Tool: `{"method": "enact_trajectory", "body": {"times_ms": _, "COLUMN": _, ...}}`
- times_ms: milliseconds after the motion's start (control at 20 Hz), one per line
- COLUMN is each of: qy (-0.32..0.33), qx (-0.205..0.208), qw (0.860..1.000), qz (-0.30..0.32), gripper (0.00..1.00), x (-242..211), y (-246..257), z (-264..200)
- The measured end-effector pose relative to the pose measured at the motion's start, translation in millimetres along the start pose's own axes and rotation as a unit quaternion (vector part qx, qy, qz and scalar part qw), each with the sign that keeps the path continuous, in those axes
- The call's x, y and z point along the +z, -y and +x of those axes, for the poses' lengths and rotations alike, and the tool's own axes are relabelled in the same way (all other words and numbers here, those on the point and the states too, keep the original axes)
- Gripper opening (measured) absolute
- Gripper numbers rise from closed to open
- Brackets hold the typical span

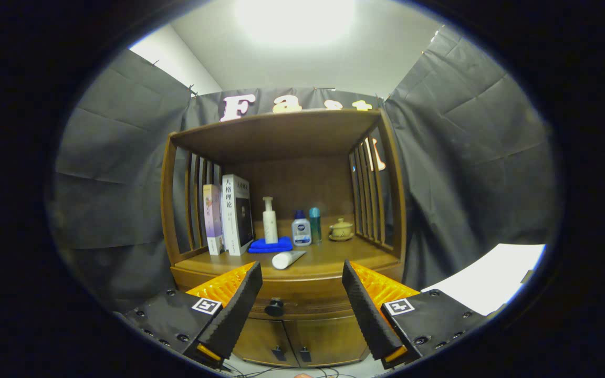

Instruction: Pull open the drawer, take out the items inside it, and place them on the countertop above the cabinet.

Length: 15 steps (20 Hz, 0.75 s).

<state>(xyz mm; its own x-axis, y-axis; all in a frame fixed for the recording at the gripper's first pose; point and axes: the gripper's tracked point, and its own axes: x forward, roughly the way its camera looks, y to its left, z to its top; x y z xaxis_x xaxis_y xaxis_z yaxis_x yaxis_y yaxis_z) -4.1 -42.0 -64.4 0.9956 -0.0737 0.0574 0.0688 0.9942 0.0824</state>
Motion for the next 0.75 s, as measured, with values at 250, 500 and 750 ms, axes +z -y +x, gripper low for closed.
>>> {"method": "enact_trajectory", "body": {"times_ms": 250, "qy": 0.021, "qx": 0.014, "qw": 0.999, "qz": 0.021, "gripper": 0.94, "x": 61.3, "y": 2.4, "z": -16.5}}
{"method": "enact_trajectory", "body": {"times_ms": 500, "qy": 0.03, "qx": 0.011, "qw": 0.999, "qz": 0.033, "gripper": 0.94, "x": 90.2, "y": 10.7, "z": -28.1}}
{"method": "enact_trajectory", "body": {"times_ms": 750, "qy": 0.041, "qx": 0.0, "qw": 0.999, "qz": 0.03, "gripper": 0.94, "x": 97.1, "y": 24.1, "z": -36.1}}
